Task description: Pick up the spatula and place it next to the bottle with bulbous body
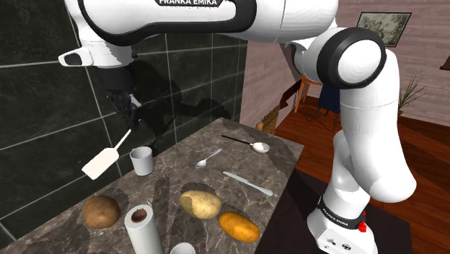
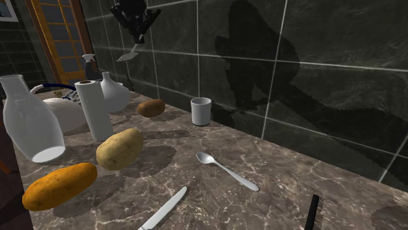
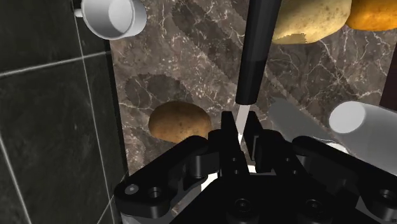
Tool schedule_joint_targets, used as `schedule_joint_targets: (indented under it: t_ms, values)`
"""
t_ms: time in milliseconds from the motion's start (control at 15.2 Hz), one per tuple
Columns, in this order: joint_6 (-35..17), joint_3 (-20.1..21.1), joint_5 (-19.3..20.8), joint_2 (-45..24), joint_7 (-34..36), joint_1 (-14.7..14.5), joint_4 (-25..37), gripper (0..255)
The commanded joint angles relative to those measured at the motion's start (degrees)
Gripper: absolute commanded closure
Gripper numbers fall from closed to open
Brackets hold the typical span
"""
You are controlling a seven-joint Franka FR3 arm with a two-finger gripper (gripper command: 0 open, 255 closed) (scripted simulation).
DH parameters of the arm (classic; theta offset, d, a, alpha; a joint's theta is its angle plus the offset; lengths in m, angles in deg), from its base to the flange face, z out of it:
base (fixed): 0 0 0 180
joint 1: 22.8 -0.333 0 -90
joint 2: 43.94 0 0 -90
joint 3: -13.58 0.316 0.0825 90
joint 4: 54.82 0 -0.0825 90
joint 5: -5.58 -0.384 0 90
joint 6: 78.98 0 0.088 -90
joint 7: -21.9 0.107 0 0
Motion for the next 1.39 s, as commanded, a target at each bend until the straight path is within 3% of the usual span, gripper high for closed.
schedule_joint_targets:
  t_ms: [0,330,528,1320]
  values:
    - [0.9,0.7,0.4,-1.7,2.5,-2.0,2.5,255]
    - [5.2,2.0,1.7,-8.6,7.9,-7.2,13.2,255]
    - [9.9,2.3,2.8,-15.6,10.9,-11.2,24.7,255]
    - [-2.8,2.6,2.1,-10.5,11.8,-9.6,6.8,255]
